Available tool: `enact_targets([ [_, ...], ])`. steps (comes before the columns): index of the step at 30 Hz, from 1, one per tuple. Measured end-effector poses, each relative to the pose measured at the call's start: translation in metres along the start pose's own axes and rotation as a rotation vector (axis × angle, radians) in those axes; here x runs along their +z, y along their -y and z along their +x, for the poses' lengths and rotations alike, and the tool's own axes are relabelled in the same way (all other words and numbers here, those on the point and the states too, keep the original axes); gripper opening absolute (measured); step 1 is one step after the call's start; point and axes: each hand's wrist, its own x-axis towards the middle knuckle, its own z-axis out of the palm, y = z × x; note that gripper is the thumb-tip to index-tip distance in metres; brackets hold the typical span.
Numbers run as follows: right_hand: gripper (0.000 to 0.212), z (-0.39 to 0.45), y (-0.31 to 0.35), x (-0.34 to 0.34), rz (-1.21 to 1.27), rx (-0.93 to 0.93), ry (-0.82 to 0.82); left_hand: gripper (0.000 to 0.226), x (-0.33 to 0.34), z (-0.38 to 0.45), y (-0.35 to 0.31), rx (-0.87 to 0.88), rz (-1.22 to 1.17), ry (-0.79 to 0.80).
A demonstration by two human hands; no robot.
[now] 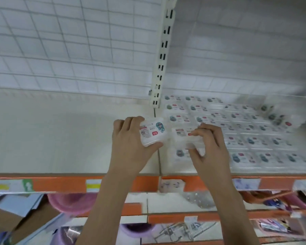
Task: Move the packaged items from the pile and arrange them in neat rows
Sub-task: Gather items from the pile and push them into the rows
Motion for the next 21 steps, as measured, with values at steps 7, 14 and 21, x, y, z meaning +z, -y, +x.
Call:
enact_targets([
  [7, 0.035, -0.011, -0.048, -0.037, 0.054, 0.077, 0.025, 0.077, 0.014, -0.014, -0.055, -0.032, -0.041, 0.037],
  [14, 0.041, -0.008, -0.060, -0.041, 0.000, 0.085, -0.046, 0.059, 0.017, -0.003, -0.068, 0.132, -0.095, 0.033],
  [21, 0.038, -0.005, -0.063, -0.055, 0.047, 0.086, -0.052, 0.034, 0.022, -0.001, -0.088, 0.127, -0.116, -0.090],
])
